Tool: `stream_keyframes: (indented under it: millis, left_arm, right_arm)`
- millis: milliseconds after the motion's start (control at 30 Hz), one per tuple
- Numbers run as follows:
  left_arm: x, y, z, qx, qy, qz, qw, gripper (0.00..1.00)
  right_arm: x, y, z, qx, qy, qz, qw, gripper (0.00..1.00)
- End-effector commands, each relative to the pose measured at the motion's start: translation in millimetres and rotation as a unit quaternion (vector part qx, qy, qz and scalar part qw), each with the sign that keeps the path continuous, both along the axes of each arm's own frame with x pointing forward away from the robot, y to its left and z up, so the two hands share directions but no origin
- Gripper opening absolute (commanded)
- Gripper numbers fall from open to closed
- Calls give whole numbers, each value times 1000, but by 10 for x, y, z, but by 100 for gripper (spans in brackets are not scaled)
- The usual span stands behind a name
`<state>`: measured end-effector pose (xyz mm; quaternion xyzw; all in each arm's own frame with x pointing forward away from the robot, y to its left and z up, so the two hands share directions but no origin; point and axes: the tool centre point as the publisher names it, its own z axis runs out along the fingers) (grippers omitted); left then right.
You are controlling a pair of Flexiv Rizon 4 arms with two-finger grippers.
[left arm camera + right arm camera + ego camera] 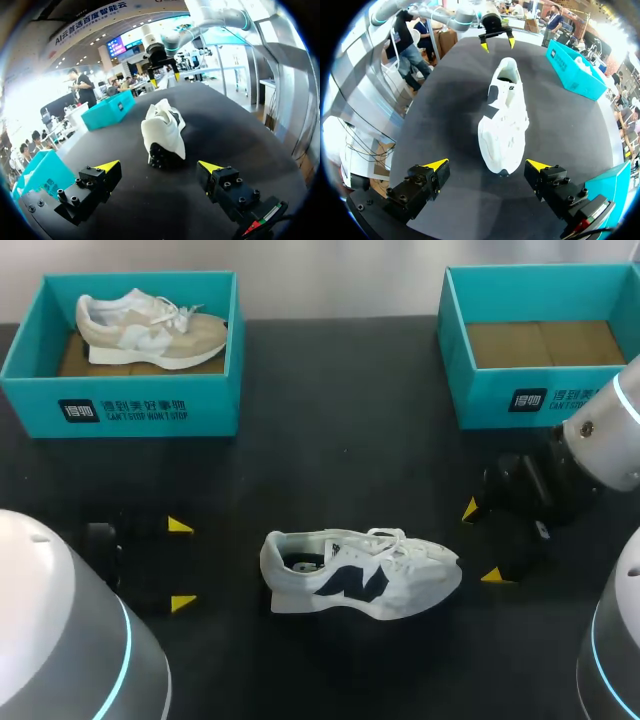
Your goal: Take the shoe out of the shoebox, open the shoe tongue, remove and reinsert the insole, then place the shoe into the shoebox
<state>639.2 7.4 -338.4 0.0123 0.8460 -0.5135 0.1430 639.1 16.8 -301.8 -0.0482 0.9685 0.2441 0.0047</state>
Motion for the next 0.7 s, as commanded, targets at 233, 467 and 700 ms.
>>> stream_keyframes:
  millis: [233,467,700]
  left_arm:
    - [328,-103,-528,-50,65,-6,997,100]
    - [309,-242,-656,-94,104,-26,990,100]
    - [283,-228,-655,-109,102,-67,987,100]
  right_arm:
    - [-5,5,-5,-1,-1,0,1000,100]
    - [-5,5,-5,-1,-1,0,1000,100]
    - [-5,5,-5,-1,-1,0,1000,100]
